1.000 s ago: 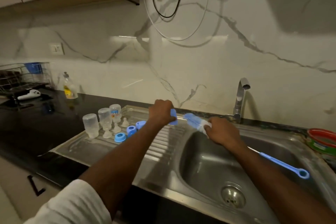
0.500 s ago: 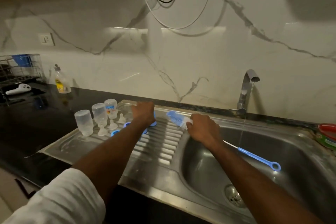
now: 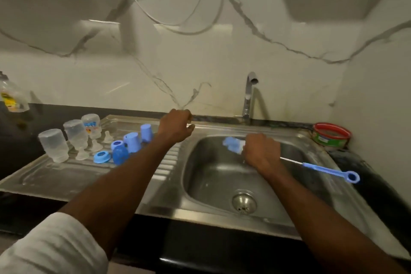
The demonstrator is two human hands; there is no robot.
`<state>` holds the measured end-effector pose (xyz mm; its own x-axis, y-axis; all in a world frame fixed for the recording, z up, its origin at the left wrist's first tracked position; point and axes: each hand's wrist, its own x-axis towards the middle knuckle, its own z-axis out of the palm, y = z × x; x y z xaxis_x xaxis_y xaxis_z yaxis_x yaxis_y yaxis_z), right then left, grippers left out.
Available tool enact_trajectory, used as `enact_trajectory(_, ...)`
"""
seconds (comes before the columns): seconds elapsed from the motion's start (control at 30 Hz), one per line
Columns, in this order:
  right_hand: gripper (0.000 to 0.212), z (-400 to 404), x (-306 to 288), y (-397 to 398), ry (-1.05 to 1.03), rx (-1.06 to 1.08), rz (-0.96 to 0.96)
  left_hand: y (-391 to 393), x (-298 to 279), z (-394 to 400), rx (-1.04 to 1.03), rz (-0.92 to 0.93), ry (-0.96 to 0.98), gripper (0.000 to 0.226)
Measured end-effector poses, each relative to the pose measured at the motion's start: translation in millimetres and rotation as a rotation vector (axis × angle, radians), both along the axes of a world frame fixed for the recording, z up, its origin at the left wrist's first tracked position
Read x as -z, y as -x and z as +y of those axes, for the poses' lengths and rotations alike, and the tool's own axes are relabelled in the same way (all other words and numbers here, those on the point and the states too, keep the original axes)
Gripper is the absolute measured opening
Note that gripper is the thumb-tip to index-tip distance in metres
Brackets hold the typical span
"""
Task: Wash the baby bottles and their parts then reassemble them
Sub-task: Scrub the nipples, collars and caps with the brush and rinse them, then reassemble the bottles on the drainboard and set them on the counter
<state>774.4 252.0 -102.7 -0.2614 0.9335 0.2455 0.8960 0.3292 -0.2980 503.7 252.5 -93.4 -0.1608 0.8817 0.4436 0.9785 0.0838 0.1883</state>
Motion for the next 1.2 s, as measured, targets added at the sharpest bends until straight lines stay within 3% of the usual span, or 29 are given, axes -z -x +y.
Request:
enact_trajectory(0.03,0.06,-0.9,0.5,-7.7,0.028,-0.003,0.04,-13.5,6.2,6.6,0.039,-0.045,0.019,0.025)
enact_trajectory(0.1,0.053,8.9,8.2,-22.0,-0.018,0.057,0.067,-38.4,23.4,31.5,0.065,-0.162,0.037,0.02)
enact_trajectory(0.27,0.036,47.1,33.4,-36.0,0.013,0.147,-0.111,-83.3,67.7,120.3,0.07,-0.549,0.09,0.037)
enact_trajectory(0.43,0.023,71.4,34.0,-49.2,0.047,0.283,-0.265,-121.3,71.9,190.6,-0.135,-0.904,0.011,0.05)
enact_trajectory(0.63,0.018,66.3,29.2,-50.3,0.215,0.307,-0.178,-153.8,48.5,186.9,-0.285,-1.313,-0.072,0.024)
enact_trajectory(0.67,0.017,66.4,21.6,-51.7,0.242,0.315,-0.163,-156.8,38.4,183.0,-0.294,-1.298,-0.085,0.024)
enact_trajectory(0.77,0.017,65.8,-2.8,-57.9,0.278,0.337,-0.151,-168.2,7.8,170.4,-0.231,-0.922,-0.078,0.025)
enact_trajectory(0.9,0.023,63.3,-39.8,-64.3,0.344,0.353,-0.108,-181.0,-18.7,149.3,-0.003,-0.593,0.158,0.023)
enact_trajectory(1.03,0.023,58.7,-69.1,-61.8,0.44,0.365,0.001,-162.7,-25.1,128.2,0.054,-0.344,0.365,0.069)
enact_trajectory(1.13,0.024,52.0,-91.1,-55.2,0.335,0.4,0.144,-154.8,-40.6,109.8,0.159,-0.46,0.198,0.058)
enact_trajectory(1.2,0.028,44.7,-101.1,-52.8,0.283,0.375,0.129,-150.8,-43.1,96.1,0.255,-0.476,0.161,0.048)
